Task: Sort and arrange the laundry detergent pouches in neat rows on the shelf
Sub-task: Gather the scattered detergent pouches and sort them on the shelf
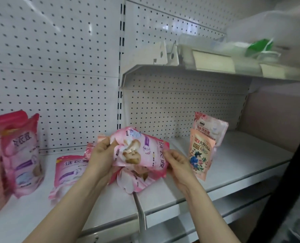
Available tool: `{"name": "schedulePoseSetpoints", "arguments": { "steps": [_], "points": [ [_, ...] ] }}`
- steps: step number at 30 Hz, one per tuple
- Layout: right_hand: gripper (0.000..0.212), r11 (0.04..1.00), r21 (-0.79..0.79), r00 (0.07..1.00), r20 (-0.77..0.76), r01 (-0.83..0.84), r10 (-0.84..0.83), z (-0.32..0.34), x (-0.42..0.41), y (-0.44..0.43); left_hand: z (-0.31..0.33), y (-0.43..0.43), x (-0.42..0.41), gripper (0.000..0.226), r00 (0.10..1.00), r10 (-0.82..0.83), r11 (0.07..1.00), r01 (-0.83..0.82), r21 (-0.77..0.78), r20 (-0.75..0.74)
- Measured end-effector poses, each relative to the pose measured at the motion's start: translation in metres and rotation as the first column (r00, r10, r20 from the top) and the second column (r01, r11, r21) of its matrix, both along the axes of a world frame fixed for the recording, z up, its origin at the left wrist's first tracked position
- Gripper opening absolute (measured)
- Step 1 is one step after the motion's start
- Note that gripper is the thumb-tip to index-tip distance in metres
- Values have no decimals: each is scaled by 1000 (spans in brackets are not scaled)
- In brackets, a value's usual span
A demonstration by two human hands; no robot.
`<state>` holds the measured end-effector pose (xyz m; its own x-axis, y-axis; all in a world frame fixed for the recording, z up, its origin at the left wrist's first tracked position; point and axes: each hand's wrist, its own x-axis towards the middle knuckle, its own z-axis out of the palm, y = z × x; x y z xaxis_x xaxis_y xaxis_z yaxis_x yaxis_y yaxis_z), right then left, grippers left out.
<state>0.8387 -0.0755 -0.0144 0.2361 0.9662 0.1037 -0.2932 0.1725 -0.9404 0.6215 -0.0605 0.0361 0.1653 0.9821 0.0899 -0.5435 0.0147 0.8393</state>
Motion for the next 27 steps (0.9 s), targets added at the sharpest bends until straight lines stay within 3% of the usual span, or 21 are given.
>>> {"name": "schedulePoseSetpoints", "arguments": {
  "steps": [2,4,6,8,10,14,17,21,23,25,27],
  "points": [
    [10,985,73,987,-17,158,-158,14,12,0,-4,3,0,25,998,-28,999,26,-36,-47],
    [21,923,215,922,153,320,-356,33,27,-2,-10,3,5,23,992,-71,997,71,-2,-108],
    [22,850,381,780,374,364,-501,56,36,-8,-19,7,10,29,935,24,988,31,148,-353],
    [21,775,535,536,568,336,-625,76,40,-10,-26,12,12,34,781,167,945,48,324,-602],
    [22,701,649,239,660,297,-712,89,41,-8,-31,15,14,33,609,248,910,119,396,-753],
    [30,629,720,-74,673,295,-736,103,53,6,-39,17,23,49,269,389,847,271,457,-881],
    [30,643,715,-217,697,273,-683,112,64,23,-43,19,27,61,144,466,812,324,486,-873],
    [9,688,678,-352,729,258,-587,111,75,61,-53,28,29,67,60,571,751,365,550,-819],
    [16,731,633,-440,749,256,-495,100,76,78,-56,31,28,71,19,570,759,371,535,-822],
    [22,772,595,-460,763,226,-454,88,70,87,-57,36,26,68,23,577,753,372,543,-816],
    [24,756,624,-460,740,195,-492,81,61,89,-58,42,25,50,74,629,698,386,604,-774]
  ]
}}
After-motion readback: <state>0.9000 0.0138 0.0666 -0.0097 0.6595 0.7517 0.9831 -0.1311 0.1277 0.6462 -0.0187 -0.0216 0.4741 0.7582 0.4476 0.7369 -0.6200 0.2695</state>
